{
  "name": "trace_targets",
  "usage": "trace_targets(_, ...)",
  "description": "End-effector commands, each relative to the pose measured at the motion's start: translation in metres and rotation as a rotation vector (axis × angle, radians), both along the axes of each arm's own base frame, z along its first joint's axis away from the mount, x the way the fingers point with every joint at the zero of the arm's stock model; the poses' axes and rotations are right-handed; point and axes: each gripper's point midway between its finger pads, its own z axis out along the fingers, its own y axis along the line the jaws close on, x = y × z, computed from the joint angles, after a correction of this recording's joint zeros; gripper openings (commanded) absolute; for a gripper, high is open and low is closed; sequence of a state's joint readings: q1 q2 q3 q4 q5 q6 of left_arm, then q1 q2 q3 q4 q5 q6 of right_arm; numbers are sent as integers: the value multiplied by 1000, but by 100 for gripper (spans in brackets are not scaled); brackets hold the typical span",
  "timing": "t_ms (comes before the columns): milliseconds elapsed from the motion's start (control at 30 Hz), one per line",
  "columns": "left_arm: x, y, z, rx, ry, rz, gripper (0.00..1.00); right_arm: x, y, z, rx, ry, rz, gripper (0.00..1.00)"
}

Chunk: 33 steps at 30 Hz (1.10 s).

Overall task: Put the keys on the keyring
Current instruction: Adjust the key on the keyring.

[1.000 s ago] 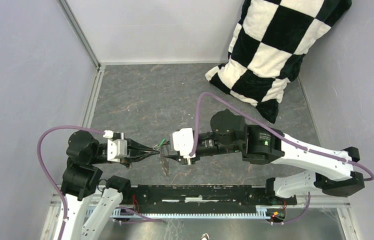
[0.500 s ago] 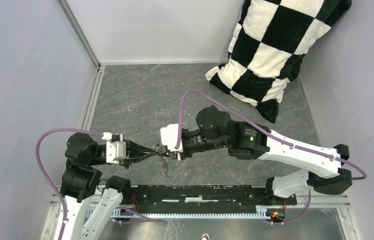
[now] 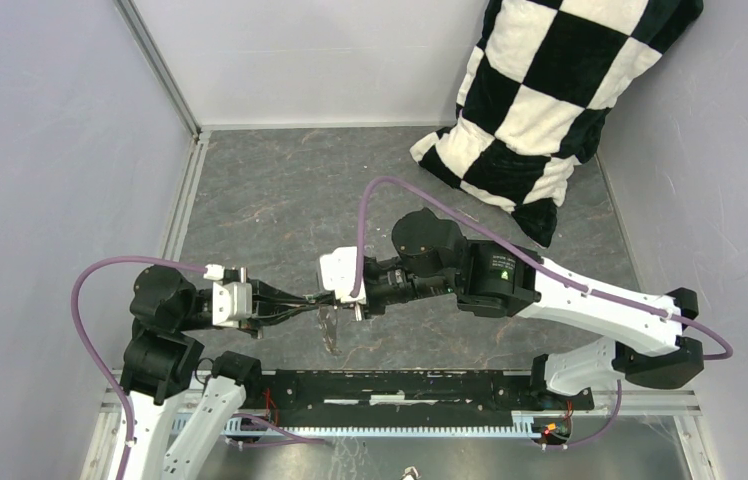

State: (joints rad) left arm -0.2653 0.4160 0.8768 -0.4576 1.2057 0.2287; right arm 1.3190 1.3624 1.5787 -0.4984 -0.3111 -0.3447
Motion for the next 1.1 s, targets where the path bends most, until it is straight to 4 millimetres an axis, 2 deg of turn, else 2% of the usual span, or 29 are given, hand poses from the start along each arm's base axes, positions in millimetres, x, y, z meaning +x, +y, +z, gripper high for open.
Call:
trace_targets(0,1,0,3,-4,-46,3,2,4,4,16,27,-13,-2,8)
trace_targets(267,3,0,1,6,-55,8,2,16,13,4,-36,-17,-56,9)
trace_targets(367,3,1,0,11,-57,10,2,20,11,4,-37,-23,-77,1)
trace_targets(533,3,1,1,11,-68,12,2,22,8,2,-20,-17,-98,0)
trace_targets(567,4,2,2,10,-72,18,7,24,5,2,-4,-13,-113,0)
trace_targets(667,2,5,3,40,-108,33,30,30,-9,4,86,23,-141,0)
trace_targets(733,0,8,2,75,-139,41,38,33,-18,9,132,48,-133,1)
trace_targets(933,-1,15,7,110,-189,89,38,31,-21,9,132,96,-67,0)
trace_targets(1067,2,13,3,121,-239,57,41,25,-18,5,100,113,-13,0)
